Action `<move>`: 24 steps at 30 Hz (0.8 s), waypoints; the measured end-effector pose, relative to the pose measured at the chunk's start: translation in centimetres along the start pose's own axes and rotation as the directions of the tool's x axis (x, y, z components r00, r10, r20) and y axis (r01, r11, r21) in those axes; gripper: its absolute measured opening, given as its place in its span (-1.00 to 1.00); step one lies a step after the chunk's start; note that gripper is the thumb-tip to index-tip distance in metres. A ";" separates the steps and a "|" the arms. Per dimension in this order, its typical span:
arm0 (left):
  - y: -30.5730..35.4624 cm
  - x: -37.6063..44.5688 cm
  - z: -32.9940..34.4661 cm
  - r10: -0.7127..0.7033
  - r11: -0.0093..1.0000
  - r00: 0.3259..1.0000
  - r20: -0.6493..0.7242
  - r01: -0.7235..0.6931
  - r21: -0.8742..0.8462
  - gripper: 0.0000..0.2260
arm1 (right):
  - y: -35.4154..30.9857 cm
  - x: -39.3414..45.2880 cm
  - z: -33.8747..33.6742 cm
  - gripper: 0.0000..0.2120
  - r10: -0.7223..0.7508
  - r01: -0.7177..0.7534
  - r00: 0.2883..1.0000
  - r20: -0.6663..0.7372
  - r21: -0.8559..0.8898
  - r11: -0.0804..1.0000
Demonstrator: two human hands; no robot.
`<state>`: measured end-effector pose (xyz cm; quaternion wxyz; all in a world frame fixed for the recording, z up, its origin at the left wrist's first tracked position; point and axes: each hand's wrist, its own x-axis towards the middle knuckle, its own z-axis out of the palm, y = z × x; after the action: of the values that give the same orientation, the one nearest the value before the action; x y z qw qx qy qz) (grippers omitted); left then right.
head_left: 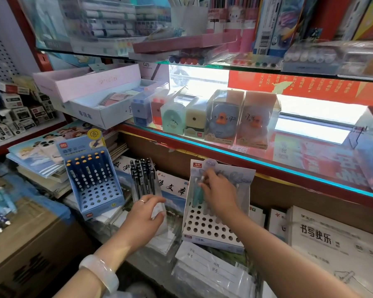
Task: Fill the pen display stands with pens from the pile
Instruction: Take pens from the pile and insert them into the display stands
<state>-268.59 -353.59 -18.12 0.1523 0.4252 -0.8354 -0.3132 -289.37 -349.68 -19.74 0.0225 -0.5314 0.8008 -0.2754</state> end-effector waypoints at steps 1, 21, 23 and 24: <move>0.0 0.0 0.0 0.005 1.000 1.000 -0.002 -0.005 -0.002 -0.75 | -0.1 -0.1 0.0 -0.82 -0.001 0.001 1.000 0.011 -0.007 1.000; -0.3 0.1 -1.5 0.001 0.998 1.000 0.025 0.000 -0.065 -0.78 | -0.9 -0.8 0.0 -0.78 -0.118 0.115 0.993 -0.009 -0.147 0.982; -0.6 0.2 -2.4 -0.001 1.000 1.000 0.019 0.001 -0.017 -0.75 | -0.8 -0.8 -0.2 -0.78 -0.124 0.124 0.992 0.010 -0.161 0.979; -0.8 0.2 -2.9 -0.007 1.000 1.000 0.009 0.007 0.013 -0.73 | -0.8 -0.8 -0.3 -0.77 -0.130 0.132 0.991 0.024 -0.168 0.977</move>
<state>-266.75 -355.19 -16.44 0.1447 0.4278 -0.8365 -0.3105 -288.47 -349.10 -19.36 -0.0356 -0.5846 0.7844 -0.2041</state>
